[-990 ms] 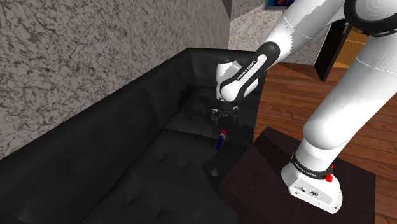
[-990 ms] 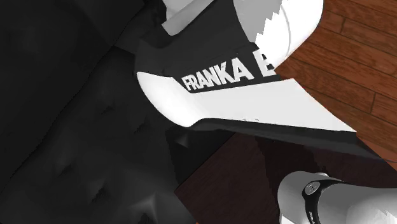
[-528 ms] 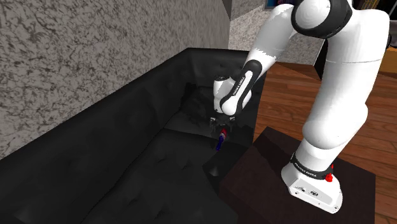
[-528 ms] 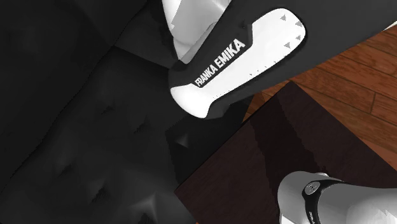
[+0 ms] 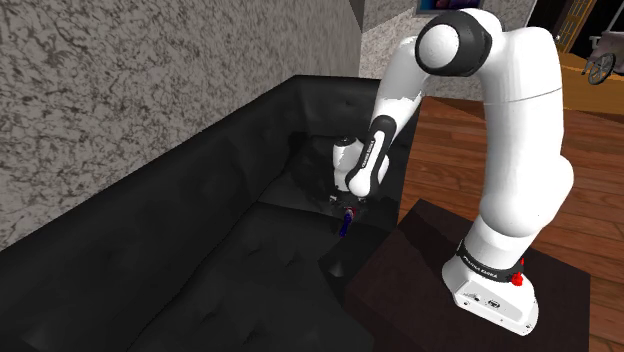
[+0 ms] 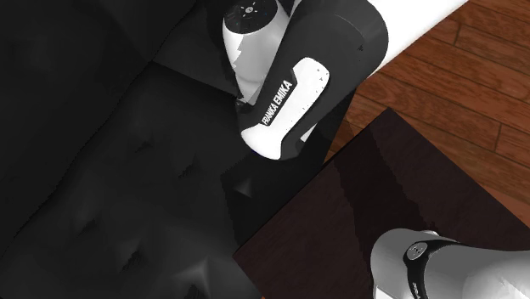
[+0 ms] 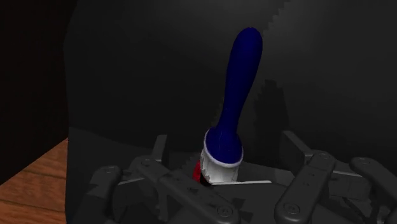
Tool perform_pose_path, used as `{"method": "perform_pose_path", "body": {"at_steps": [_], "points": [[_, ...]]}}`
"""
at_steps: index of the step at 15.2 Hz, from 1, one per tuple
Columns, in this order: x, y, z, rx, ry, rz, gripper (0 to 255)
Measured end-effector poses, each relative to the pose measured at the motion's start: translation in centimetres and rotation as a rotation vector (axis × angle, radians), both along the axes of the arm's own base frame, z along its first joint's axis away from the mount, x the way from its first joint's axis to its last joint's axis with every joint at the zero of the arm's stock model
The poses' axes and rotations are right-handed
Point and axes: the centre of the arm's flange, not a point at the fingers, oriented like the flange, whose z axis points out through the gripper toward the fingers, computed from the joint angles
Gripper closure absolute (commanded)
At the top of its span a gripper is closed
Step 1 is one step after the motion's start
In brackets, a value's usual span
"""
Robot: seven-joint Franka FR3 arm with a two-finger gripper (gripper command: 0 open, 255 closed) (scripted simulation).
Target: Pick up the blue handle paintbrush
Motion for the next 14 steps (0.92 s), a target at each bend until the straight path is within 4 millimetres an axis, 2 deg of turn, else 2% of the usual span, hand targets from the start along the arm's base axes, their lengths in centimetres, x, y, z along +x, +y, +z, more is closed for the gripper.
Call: {"method": "perform_pose_path", "body": {"at_steps": [3,4,14], "points": [[0.0,-0.1,-1.6,0.0,0.0,-0.001,0],[0.0,-0.1,-1.8,0.0,0.0,-0.001,255],[0.1,-0.1,-1.9,0.0,-0.003,0.0,255]]}}
